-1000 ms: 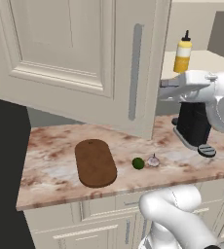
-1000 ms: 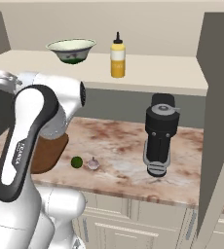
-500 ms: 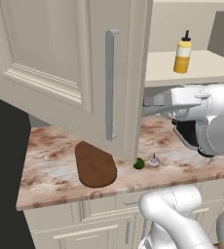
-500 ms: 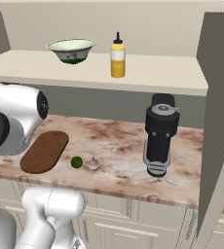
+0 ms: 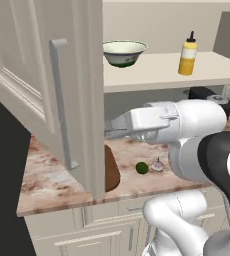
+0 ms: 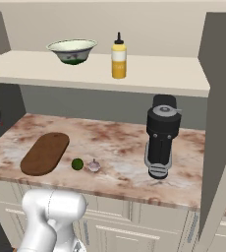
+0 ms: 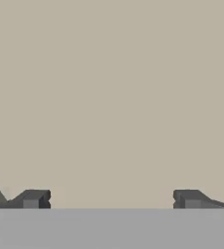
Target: Open the cabinet. Place the bowl and condiment on the counter. Then place the lime and garlic on the cutting board.
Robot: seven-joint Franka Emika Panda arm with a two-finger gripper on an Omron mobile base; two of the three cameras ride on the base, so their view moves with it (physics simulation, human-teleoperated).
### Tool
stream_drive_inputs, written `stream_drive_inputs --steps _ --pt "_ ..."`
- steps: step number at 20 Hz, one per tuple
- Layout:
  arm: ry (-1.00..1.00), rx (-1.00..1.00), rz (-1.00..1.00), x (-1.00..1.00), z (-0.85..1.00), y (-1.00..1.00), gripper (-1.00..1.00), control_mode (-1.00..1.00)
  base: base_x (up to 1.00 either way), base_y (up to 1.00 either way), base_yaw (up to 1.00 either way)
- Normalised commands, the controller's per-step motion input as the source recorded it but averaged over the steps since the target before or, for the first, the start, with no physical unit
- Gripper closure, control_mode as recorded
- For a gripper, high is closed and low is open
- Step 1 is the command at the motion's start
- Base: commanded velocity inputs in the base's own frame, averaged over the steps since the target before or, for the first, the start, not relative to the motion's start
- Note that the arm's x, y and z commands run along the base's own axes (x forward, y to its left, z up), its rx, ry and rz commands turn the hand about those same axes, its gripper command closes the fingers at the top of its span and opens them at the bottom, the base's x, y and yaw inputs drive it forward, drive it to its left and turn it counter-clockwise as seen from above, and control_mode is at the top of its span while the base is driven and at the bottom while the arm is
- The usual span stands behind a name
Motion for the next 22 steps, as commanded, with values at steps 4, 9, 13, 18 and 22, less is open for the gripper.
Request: stream_drive_inputs --steps 4,9,13,18,22 --pt "0.06 -0.02 0.11 -0.2 0.0 0.92 -1.0 -1.0 0.0 0.0 0.0" --pt "0.1 -0.02 0.1 -0.09 0.0 0.96 -1.0 -1.0 0.0 0.0 0.0" --pt "0.08 -0.01 0.07 -0.04 0.0 0.89 -1.0 -1.0 0.0 0.0 0.0" --pt "0.02 -0.01 0.03 -0.02 0.0 0.43 -1.0 -1.0 0.0 0.0 0.0" --pt "0.0 -0.01 0.01 0.0 0.0 0.1 -1.0 -1.0 0.0 0.0 0.0"
